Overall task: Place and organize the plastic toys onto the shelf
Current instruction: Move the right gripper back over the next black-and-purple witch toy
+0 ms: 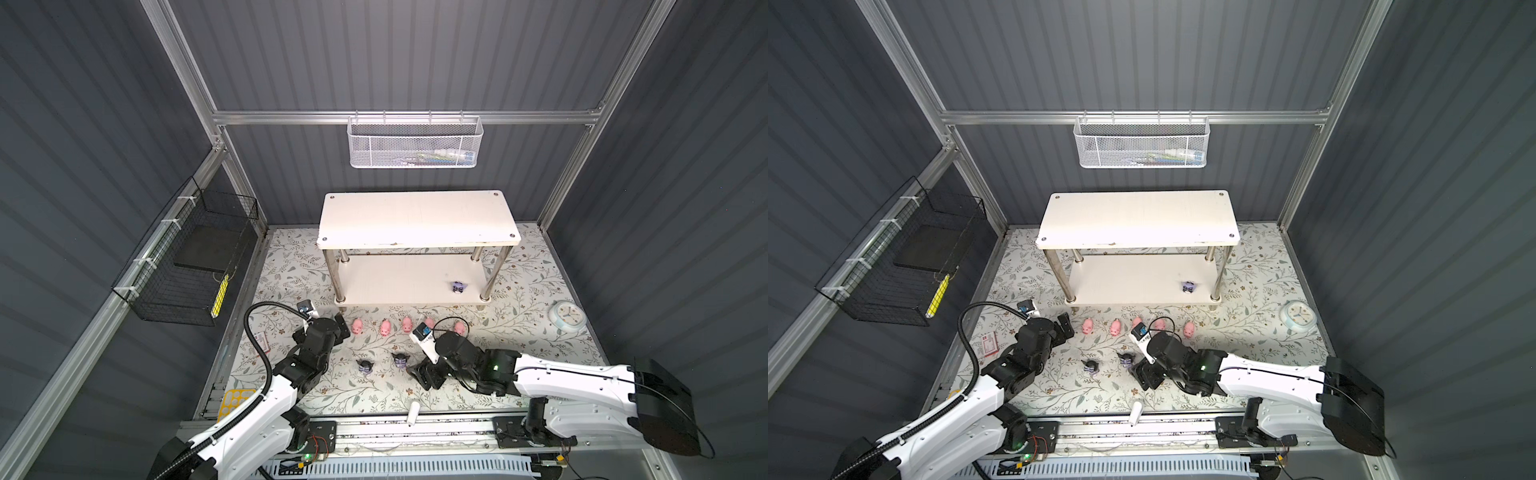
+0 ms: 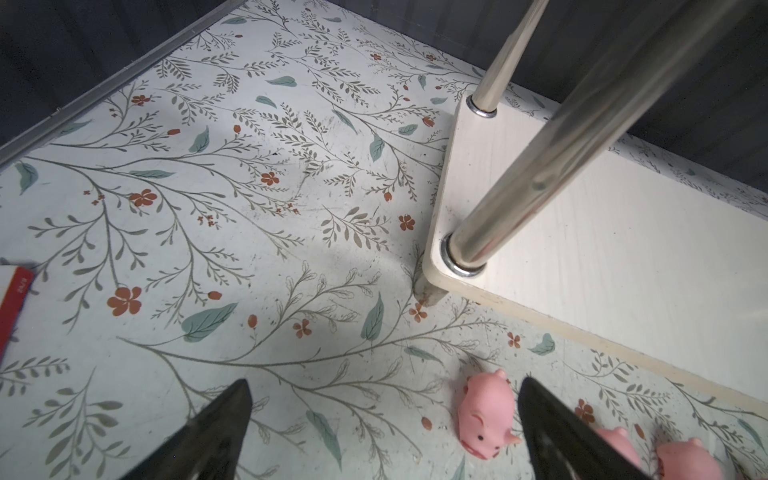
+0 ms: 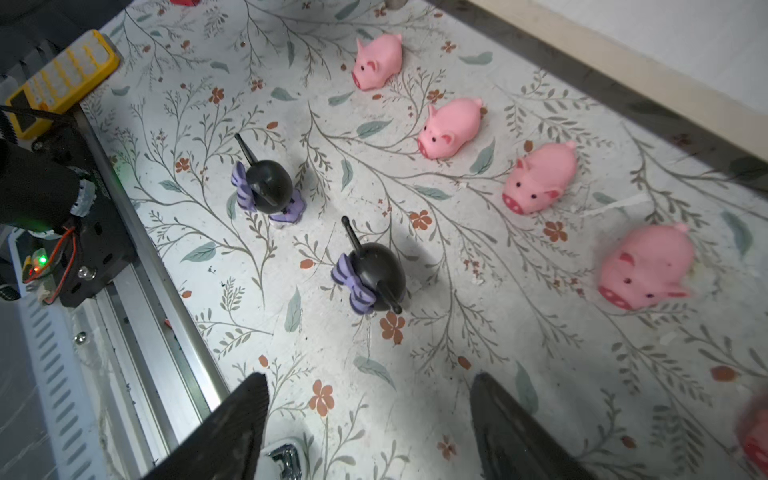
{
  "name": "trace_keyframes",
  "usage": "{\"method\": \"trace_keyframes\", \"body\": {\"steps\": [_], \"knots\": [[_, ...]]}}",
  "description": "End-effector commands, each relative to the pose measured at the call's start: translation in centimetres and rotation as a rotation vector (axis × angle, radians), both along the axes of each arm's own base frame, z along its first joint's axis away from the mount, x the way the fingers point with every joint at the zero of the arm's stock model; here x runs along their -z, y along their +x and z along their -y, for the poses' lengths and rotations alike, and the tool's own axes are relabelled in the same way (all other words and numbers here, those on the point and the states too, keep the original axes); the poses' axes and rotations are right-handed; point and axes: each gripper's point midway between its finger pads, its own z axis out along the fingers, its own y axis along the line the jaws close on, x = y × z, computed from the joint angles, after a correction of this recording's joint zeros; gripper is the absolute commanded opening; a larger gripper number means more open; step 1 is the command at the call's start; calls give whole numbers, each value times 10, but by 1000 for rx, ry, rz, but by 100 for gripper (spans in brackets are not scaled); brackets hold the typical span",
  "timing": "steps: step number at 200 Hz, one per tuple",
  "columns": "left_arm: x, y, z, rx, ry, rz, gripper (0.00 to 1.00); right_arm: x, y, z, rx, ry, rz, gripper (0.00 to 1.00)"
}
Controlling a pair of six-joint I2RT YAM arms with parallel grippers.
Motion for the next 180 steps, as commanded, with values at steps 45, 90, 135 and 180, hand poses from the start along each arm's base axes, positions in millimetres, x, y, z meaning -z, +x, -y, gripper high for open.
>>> {"method": "trace_keyframes", "body": {"steps": [45, 90, 135, 180], "knots": [[11, -7, -7, -28, 7, -23, 100, 1, 3, -28, -7, -51, -12, 80], [10, -4, -6, -24, 10, -21, 100, 17, 9, -36, -8, -149, -33, 77], [9, -4, -6, -25, 12, -19, 100, 29, 10, -39, -10, -193, -53, 75], [11, -2, -4, -23, 11, -22, 100, 33, 12, -40, -4, -207, -58, 71]]}}
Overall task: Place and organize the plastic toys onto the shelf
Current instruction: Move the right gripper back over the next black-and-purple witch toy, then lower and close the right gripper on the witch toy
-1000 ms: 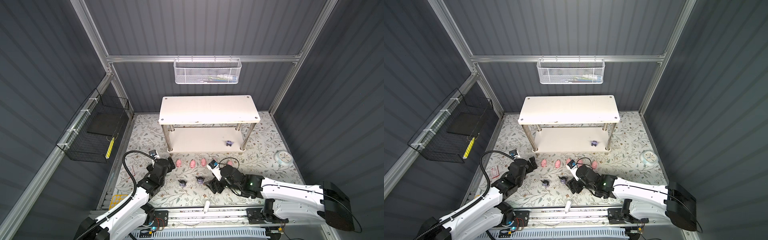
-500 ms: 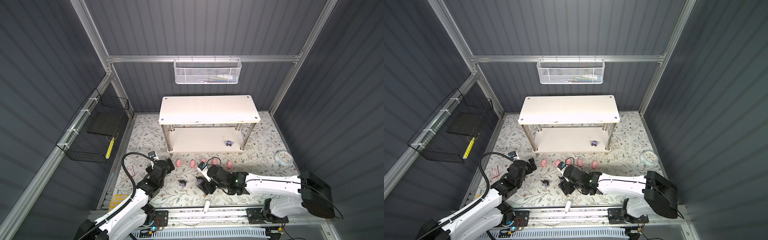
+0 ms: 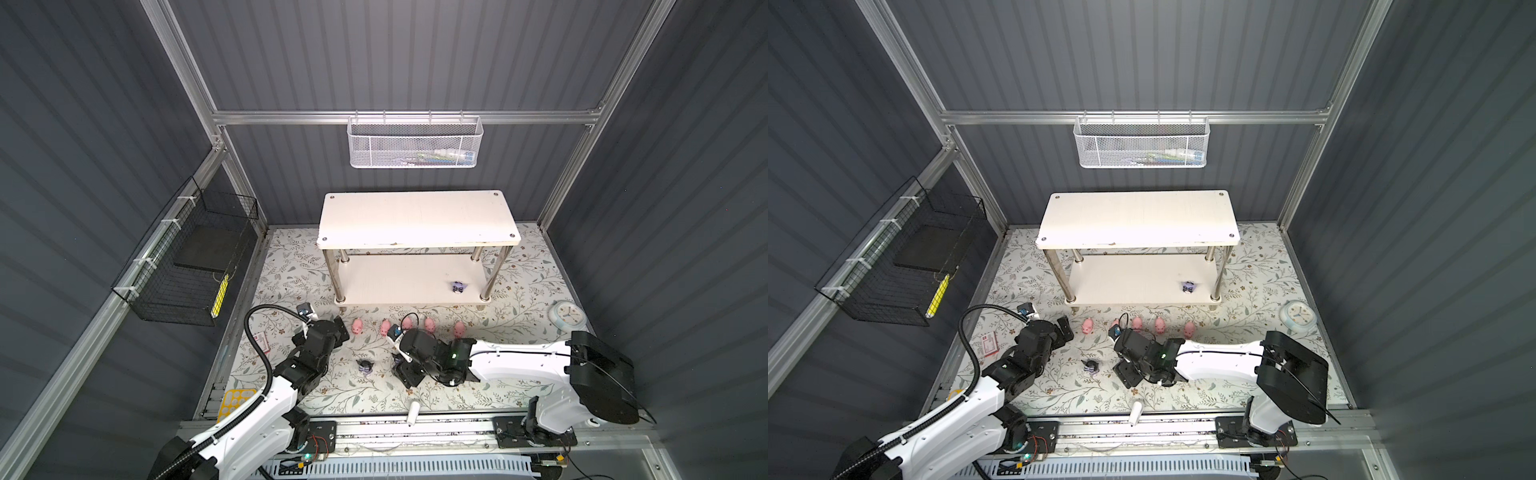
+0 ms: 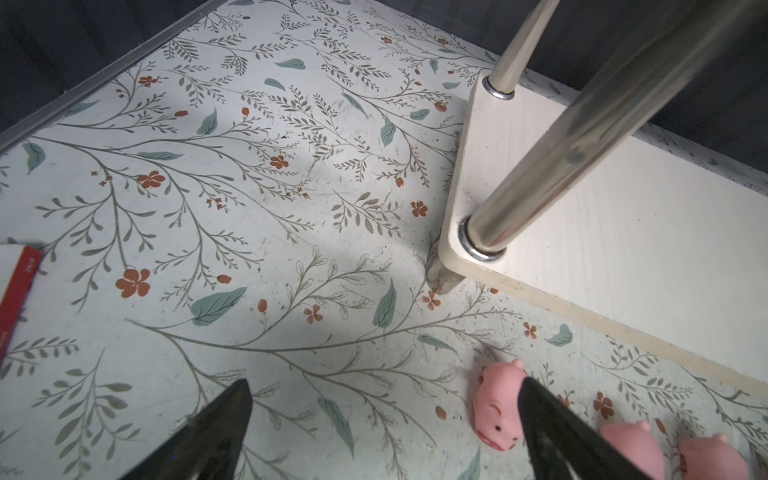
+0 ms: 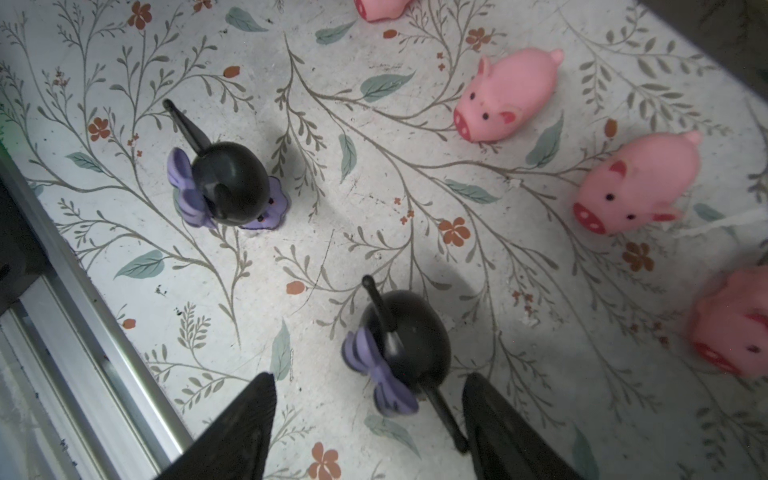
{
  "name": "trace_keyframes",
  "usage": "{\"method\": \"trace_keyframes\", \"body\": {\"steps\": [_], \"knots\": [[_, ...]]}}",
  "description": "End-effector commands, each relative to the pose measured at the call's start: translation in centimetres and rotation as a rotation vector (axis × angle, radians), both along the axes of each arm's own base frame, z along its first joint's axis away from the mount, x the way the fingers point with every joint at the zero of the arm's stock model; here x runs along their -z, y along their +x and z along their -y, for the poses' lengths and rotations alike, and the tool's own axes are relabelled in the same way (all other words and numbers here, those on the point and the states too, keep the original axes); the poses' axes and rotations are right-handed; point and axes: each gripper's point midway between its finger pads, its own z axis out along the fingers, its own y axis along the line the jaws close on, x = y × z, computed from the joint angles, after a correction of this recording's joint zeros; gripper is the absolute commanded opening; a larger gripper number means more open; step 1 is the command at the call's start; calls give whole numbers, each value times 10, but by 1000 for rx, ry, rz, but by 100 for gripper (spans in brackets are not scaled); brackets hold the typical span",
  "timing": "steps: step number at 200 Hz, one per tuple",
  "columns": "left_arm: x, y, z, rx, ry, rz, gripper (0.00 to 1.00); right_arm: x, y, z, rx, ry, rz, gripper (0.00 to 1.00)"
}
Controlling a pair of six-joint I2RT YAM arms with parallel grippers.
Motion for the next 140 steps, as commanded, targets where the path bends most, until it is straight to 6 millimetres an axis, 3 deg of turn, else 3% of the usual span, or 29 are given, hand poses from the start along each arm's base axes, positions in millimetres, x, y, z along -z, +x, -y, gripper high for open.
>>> {"method": "trace_keyframes", "body": {"steps": [1, 140], "knots": [[0, 2, -1, -14, 1, 6, 100, 0, 3, -3, 5, -19, 6, 71], [3, 3, -1, -18, 15, 1, 100, 10, 16, -9, 7, -42, -13, 62]]}}
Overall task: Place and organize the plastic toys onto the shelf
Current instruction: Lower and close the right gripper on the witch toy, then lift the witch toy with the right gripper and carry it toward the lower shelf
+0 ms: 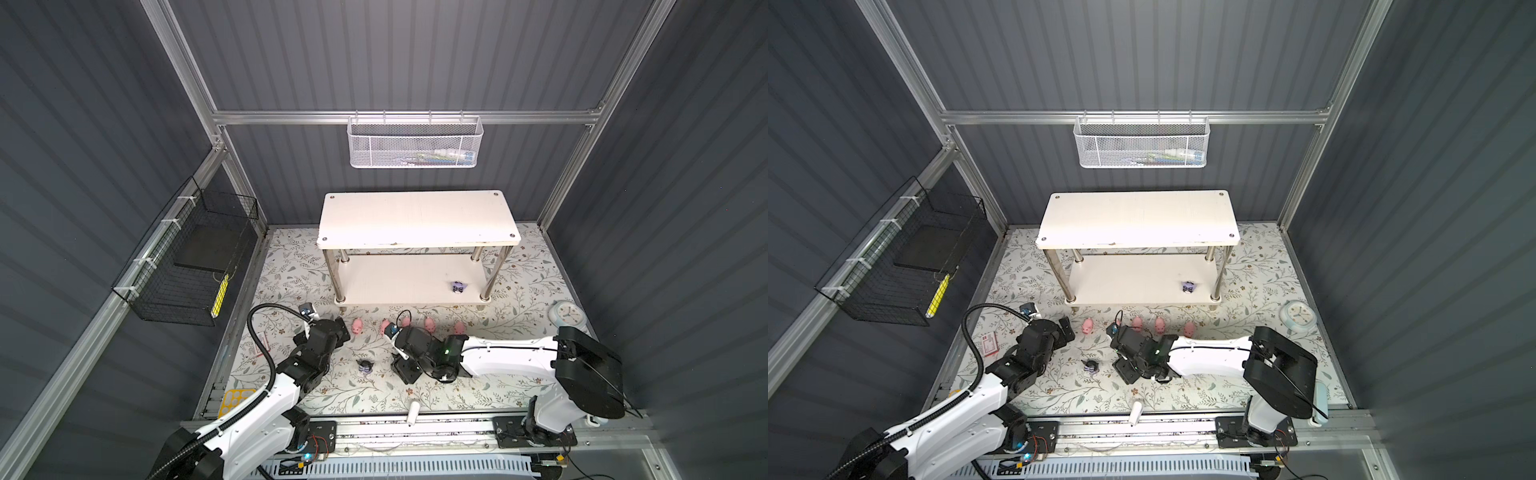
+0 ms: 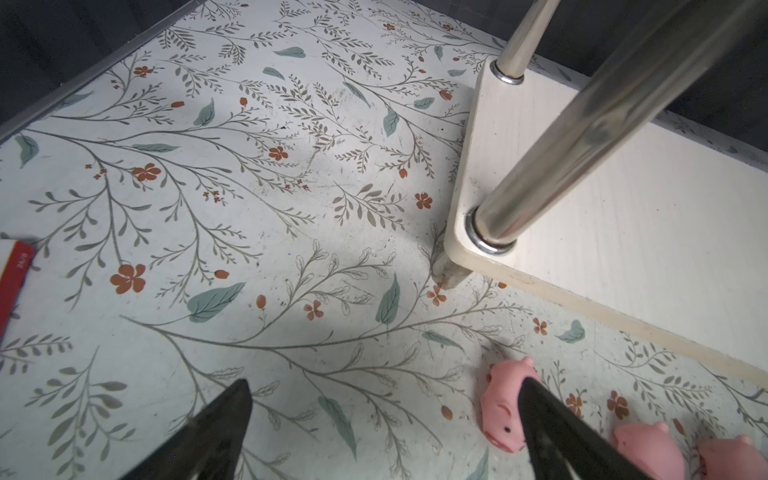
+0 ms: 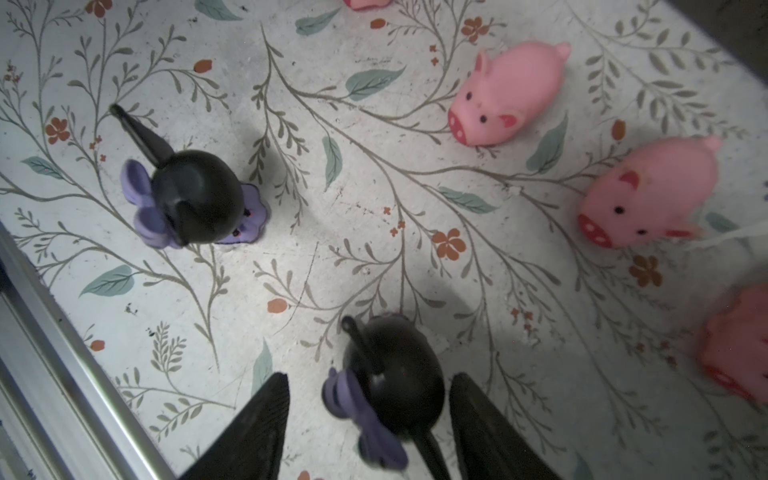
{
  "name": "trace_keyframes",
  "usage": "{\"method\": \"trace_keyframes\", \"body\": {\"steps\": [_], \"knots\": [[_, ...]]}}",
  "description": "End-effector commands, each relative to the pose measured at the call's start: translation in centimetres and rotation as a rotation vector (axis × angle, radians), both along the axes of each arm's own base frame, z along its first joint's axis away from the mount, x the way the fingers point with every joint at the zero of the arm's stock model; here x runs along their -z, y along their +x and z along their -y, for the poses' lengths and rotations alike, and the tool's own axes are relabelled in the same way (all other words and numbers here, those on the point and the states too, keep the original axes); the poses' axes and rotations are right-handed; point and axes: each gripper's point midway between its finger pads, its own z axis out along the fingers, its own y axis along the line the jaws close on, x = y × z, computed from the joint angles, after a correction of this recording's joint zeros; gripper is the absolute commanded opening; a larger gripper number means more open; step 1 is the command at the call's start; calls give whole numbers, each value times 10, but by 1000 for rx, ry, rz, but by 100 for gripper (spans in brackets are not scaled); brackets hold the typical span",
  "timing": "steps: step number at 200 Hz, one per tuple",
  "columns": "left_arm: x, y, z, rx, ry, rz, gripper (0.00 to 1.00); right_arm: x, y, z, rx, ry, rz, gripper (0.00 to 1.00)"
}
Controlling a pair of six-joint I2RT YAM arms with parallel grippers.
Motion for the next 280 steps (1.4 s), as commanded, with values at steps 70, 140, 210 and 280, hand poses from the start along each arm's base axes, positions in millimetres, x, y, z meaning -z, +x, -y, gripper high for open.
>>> {"method": "trace_keyframes", "body": {"steps": [70, 140, 210, 280], "knots": [[-1, 1, -3, -21, 7, 17, 100, 4, 7, -4, 1, -20, -8, 55], [1, 1, -3, -21, 7, 13, 100, 0, 8, -3, 3, -16, 0, 39], [3, 0, -5, -26, 10, 11, 100, -10, 9, 0, -9, -25, 16, 30], [3, -2, -7, -31, 10, 18, 100, -60, 30, 32, -15, -99, 105, 26]]}}
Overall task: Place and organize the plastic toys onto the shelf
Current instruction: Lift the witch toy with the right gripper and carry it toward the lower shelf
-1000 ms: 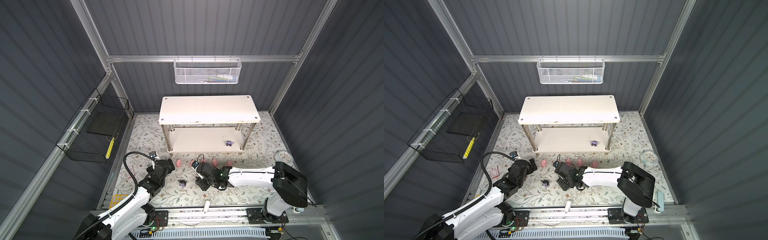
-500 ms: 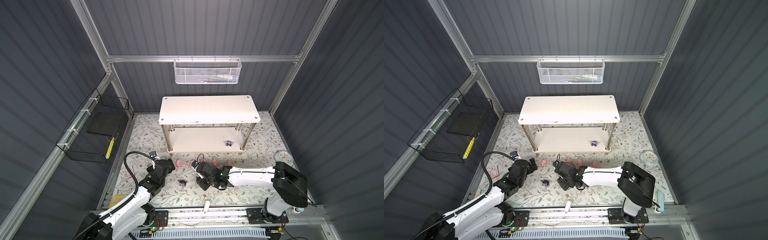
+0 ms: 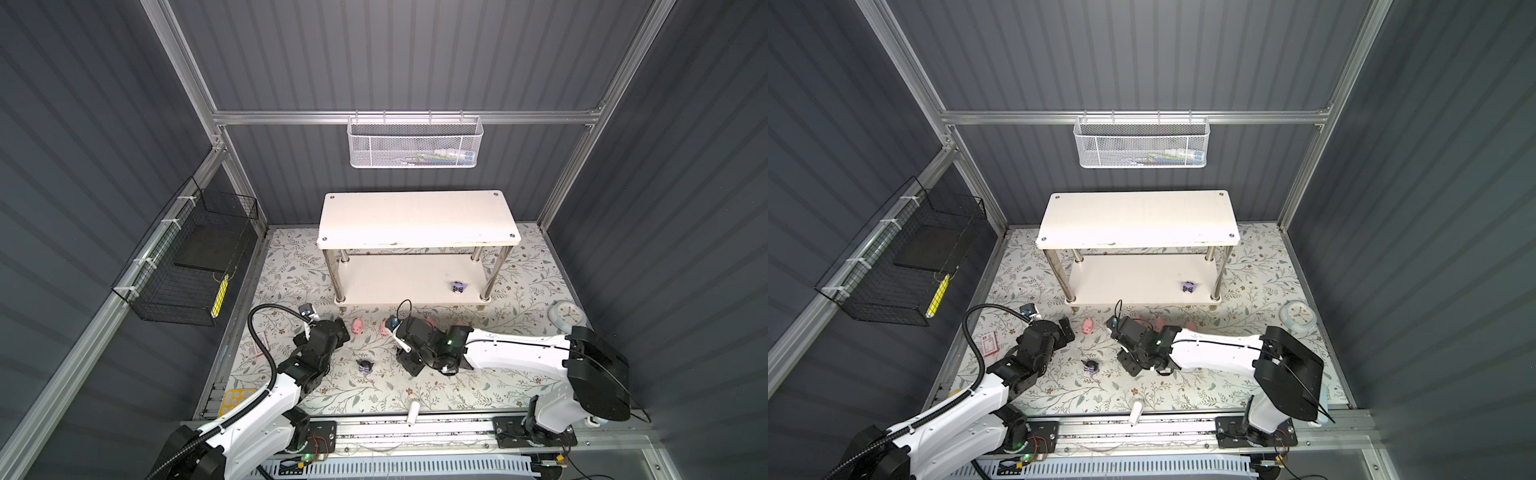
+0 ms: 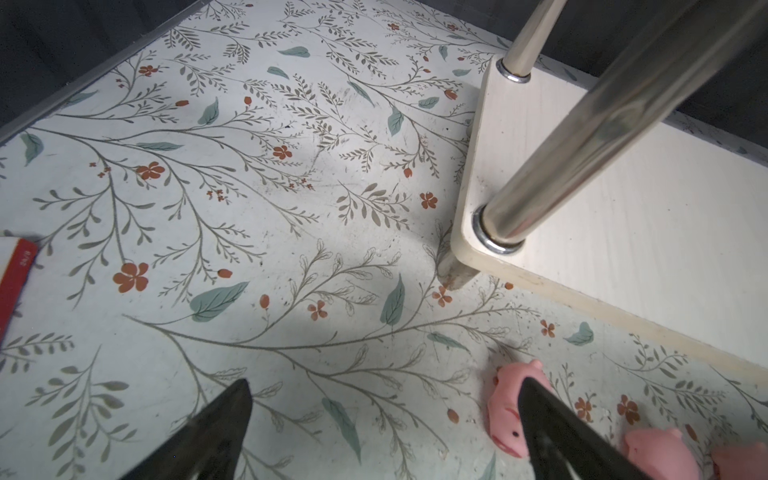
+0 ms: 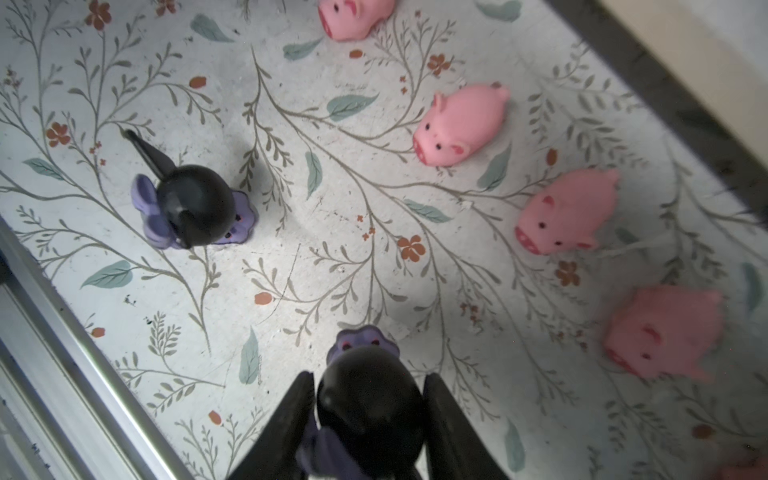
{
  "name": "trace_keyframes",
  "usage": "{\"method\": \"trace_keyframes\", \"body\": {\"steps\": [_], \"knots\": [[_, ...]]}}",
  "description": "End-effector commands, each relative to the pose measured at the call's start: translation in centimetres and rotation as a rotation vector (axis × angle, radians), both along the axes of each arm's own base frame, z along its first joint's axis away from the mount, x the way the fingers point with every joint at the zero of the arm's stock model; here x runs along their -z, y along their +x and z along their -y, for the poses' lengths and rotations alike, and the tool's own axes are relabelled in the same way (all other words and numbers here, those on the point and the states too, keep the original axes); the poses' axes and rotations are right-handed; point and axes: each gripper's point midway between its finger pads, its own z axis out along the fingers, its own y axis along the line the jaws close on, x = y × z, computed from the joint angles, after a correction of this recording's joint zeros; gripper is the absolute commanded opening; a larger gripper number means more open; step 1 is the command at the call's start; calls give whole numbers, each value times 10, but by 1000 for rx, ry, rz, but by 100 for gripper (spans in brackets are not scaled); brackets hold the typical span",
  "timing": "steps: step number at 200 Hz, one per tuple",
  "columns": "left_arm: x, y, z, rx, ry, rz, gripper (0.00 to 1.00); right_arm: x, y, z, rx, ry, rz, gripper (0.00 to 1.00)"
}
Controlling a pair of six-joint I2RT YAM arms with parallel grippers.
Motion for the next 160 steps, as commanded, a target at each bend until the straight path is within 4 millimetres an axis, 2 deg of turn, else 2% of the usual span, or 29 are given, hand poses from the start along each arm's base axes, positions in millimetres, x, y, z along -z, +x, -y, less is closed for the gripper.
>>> {"method": "trace_keyframes", "body": {"steps": [1, 29, 83, 127, 160], "knots": [[-1, -2, -5, -21, 3, 15, 100, -25, 15, 19, 2, -57, 60, 26], [-2, -2, -4, -19, -1, 19, 100, -47, 38, 37, 12, -113, 117, 26], [-2, -2, -4, -20, -3, 23, 100, -68, 97, 64, 77, -169, 211, 26], [-2, -2, -4, -20, -3, 25, 100, -71, 135, 77, 116, -199, 255, 26], [-2, -2, -5, -23, -4, 27, 100, -67, 153, 78, 111, -210, 260, 26]]}}
